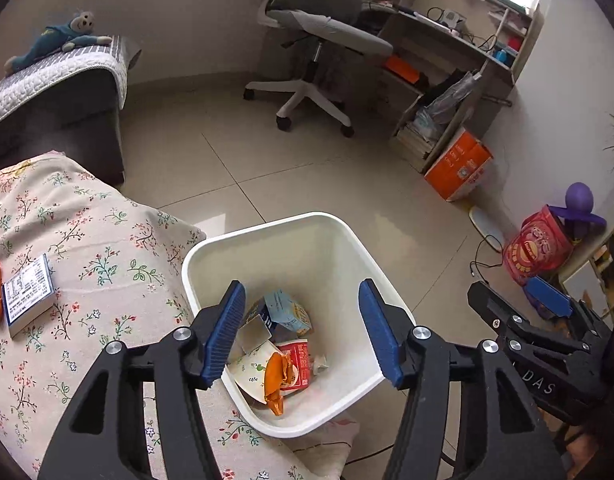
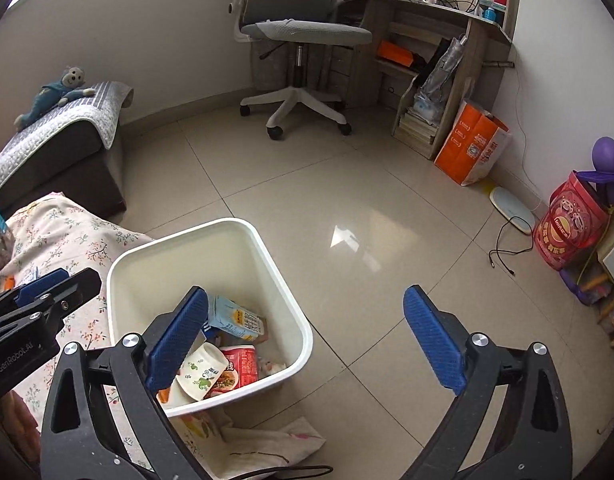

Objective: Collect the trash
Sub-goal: 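Carry the orange peel and milk carton over the bin and release both, then grasp the second orange peel with the left gripper while the right grasps the blue card box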

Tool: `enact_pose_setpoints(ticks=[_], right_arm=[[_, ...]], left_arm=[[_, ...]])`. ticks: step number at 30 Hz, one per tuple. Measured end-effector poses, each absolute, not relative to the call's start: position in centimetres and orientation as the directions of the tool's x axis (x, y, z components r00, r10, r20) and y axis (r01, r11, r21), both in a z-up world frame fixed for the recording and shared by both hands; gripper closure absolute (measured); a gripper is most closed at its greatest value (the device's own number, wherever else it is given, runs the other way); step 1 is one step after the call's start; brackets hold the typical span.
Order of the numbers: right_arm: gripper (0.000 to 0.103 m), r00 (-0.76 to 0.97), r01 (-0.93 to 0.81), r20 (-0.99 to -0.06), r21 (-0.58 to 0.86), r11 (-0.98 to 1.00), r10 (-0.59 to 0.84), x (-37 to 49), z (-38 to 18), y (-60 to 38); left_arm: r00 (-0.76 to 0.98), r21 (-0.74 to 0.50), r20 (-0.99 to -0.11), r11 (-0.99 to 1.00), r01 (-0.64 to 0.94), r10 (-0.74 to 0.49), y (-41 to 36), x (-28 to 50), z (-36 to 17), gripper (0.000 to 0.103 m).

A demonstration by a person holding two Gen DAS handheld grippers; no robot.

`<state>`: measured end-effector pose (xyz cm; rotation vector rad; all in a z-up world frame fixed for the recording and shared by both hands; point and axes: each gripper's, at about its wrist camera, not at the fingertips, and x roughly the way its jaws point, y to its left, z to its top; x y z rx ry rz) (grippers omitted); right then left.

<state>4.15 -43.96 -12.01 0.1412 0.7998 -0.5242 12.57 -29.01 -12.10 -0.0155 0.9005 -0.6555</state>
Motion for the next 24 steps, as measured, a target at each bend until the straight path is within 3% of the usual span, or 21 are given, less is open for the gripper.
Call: enact_pose_setpoints(ticks=[7,24], right_arm=[[0.007,0.594,0.458,-0.706,-0.097,0.884,-0.385,5.0,-11.7,-41.7],[0.007,0.587,0.214,-0.764,-0.172,0.961,-0.268,10.3,-13.5,-31.7]], left_arm=[[0.523,-0.231,-0.717,0.865,0.446,-0.461,-25.7,13.4,-11.8,0.020],[0.559,-0.142,-0.826,0.986,-0.087,-0.069,-5.5,24.1,-17.4,0.016]])
